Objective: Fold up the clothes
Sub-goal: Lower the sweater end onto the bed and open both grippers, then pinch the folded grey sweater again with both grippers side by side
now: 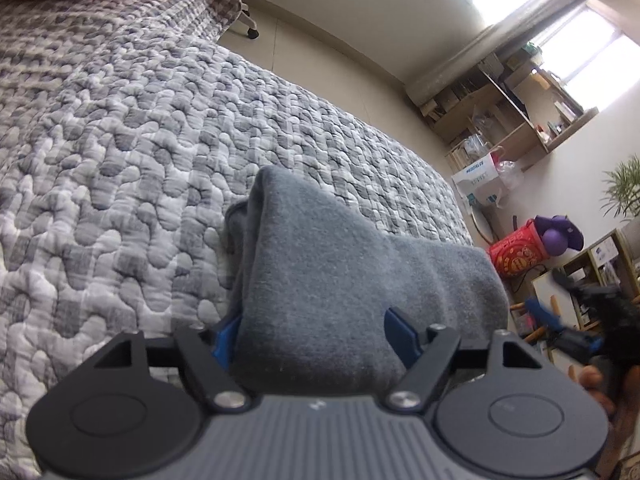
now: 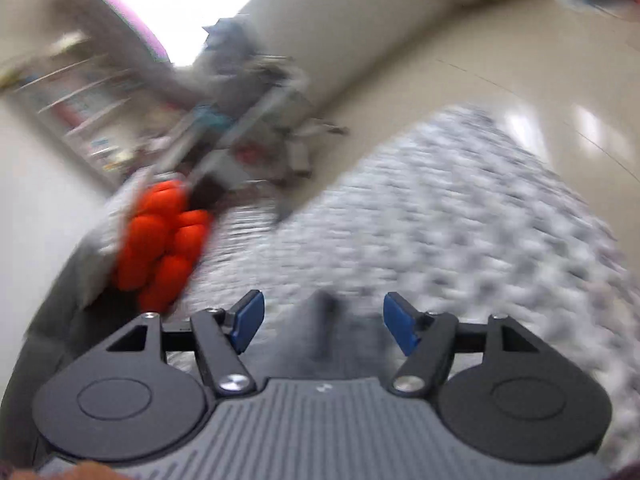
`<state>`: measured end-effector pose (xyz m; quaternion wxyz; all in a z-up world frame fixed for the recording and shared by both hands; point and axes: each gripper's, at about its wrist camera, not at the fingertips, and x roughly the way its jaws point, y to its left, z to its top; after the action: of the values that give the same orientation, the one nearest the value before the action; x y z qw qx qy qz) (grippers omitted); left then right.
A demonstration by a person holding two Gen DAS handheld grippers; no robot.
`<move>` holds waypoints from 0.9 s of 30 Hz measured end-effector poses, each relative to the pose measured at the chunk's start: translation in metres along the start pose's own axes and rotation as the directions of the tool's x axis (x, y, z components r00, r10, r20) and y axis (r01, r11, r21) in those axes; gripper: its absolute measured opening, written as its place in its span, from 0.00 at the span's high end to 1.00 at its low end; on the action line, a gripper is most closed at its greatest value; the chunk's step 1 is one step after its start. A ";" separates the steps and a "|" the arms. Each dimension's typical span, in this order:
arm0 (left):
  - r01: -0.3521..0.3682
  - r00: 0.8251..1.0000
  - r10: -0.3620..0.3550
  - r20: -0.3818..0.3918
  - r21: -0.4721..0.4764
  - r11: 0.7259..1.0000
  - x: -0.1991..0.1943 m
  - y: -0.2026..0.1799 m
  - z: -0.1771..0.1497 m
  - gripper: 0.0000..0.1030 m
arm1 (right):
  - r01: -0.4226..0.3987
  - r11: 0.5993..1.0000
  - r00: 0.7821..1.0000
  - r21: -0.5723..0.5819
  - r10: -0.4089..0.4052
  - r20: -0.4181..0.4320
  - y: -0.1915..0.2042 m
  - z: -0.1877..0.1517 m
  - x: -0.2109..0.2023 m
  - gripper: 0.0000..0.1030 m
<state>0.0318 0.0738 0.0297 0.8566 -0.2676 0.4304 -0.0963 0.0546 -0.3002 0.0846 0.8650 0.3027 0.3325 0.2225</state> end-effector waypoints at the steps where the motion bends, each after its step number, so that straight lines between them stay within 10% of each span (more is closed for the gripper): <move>1: -0.002 1.000 0.002 0.000 0.002 1.000 0.001 -0.001 0.000 0.28 | -0.043 0.998 0.999 -0.041 0.043 0.001 0.010 -0.004 0.001 0.32; 5: 0.002 1.000 -0.002 0.000 -0.007 1.000 0.000 0.001 0.001 0.26 | -0.098 0.991 0.991 -0.088 0.090 -0.095 0.030 -0.028 0.032 0.32; 8: 0.003 1.000 -0.003 0.010 -0.002 1.000 -0.005 0.005 -0.001 0.26 | 0.073 0.989 0.979 -0.128 -0.095 -0.181 0.022 -0.039 0.053 0.43; 10: 0.000 1.000 0.000 0.020 0.002 1.000 -0.009 0.008 0.000 0.26 | 0.195 0.976 0.959 -0.101 -0.211 -0.191 0.005 -0.040 0.059 0.68; 14: -0.001 0.999 0.001 0.054 0.001 1.000 -0.019 0.012 0.003 0.26 | 0.244 0.950 0.947 -0.193 -0.276 -0.164 0.017 -0.044 0.057 0.70; 17: -0.009 0.995 0.009 0.100 -0.001 1.000 -0.030 0.013 0.005 0.26 | 0.316 0.825 0.924 -0.469 -0.380 -0.045 0.061 -0.067 0.069 0.59; 22: -0.040 0.985 0.046 0.166 -0.036 0.999 -0.047 0.021 0.006 0.25 | 0.182 0.599 0.974 -0.780 -0.216 0.061 0.116 -0.128 0.067 0.16; 27: -0.057 0.979 0.075 0.191 -0.099 0.993 -0.054 0.034 0.011 0.25 | 0.027 0.299 0.997 -0.954 -0.074 0.006 0.149 -0.196 0.075 0.15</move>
<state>0.0053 0.1275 0.0535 0.8839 -0.3008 0.3575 -0.0210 -0.0609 -0.0759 0.0347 0.8764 -0.2823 0.1627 0.3547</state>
